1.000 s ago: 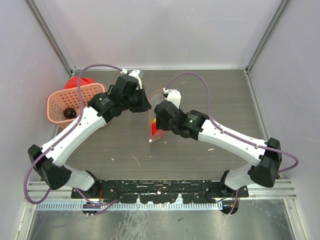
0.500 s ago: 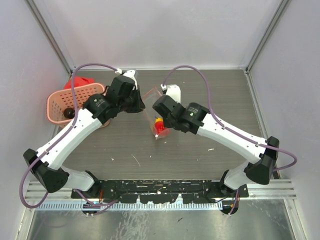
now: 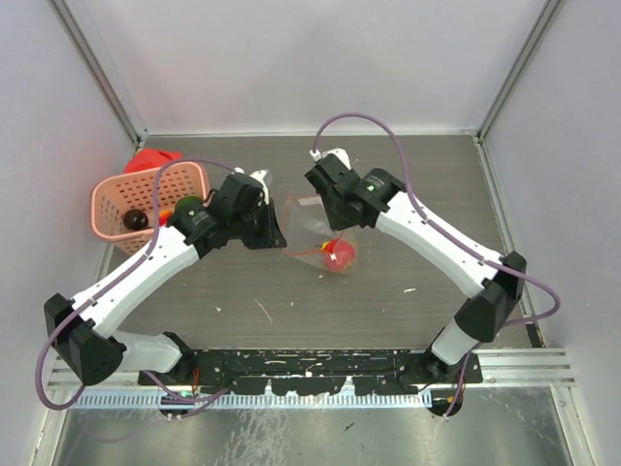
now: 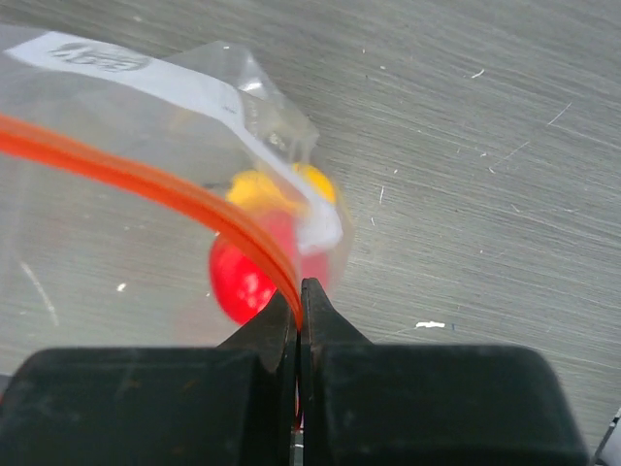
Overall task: Place the food in the zip-top bag and seal the zipper
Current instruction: Adjust the zipper food storage bag at the center of the board.
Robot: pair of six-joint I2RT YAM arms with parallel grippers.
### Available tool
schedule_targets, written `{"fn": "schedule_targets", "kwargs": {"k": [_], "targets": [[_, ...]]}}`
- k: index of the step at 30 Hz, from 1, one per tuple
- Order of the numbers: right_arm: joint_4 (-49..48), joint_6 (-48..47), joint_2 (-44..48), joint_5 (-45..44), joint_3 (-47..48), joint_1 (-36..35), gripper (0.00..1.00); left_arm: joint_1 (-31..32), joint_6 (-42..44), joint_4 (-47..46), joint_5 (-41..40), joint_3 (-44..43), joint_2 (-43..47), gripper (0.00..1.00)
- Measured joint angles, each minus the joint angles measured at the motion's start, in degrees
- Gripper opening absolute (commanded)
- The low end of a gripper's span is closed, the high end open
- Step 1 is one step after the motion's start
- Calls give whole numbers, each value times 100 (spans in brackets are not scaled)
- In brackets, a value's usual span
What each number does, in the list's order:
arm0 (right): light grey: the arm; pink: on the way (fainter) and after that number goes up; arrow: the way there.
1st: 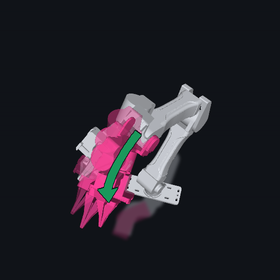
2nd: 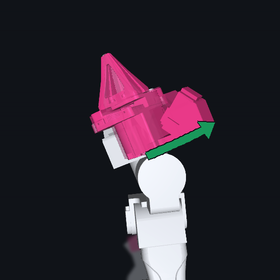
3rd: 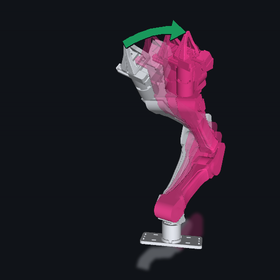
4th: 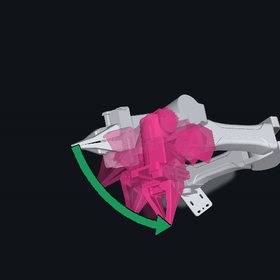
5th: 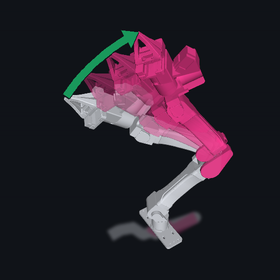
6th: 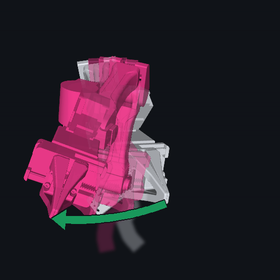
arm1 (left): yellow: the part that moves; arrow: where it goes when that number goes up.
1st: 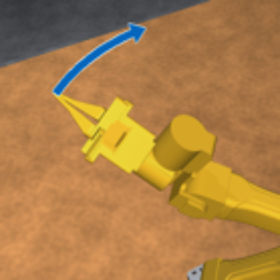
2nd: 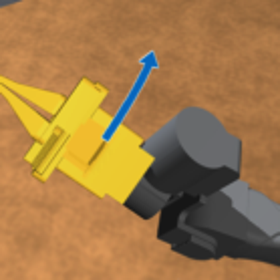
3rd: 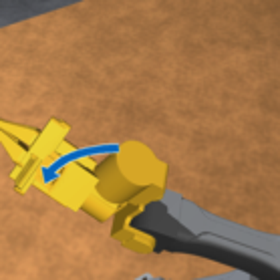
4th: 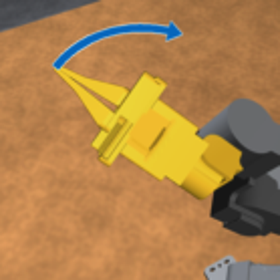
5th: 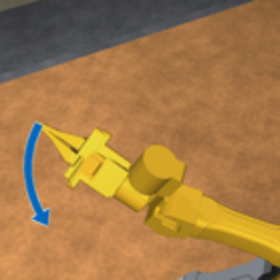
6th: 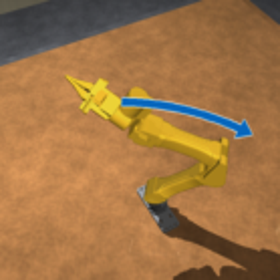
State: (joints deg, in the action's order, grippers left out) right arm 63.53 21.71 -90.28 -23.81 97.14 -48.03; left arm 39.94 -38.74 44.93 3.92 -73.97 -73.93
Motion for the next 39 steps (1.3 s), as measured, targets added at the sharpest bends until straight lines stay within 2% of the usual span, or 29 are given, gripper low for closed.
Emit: {"fn": "schedule_targets", "kwargs": {"k": [5, 9, 12, 18, 27, 36, 39], "targets": [[-203, -267, -660, 138, -258, 136, 3, 0, -140, -175, 162, 234, -177, 5], [-223, -396, -898, 136, -286, 133, 3, 0, -131, -302, 175, 232, -210, 10], [-225, -492, -874, 118, -264, 131, 3, -2, -111, -315, 149, 229, -210, 9], [-79, -538, -804, 133, 160, 127, 3, -26, -96, -315, 92, 229, -157, 0], [-511, -553, 345, 555, 208, 127, 2, -33, -236, -356, 286, 232, 92, 0], [-608, -551, 116, 610, -221, 127, 2, -33, -87, -160, 39, 33, 874, 0], [-621, -551, -20, 592, -256, 127, 2, -33, -87, -188, 50, 39, 828, 0]]}}
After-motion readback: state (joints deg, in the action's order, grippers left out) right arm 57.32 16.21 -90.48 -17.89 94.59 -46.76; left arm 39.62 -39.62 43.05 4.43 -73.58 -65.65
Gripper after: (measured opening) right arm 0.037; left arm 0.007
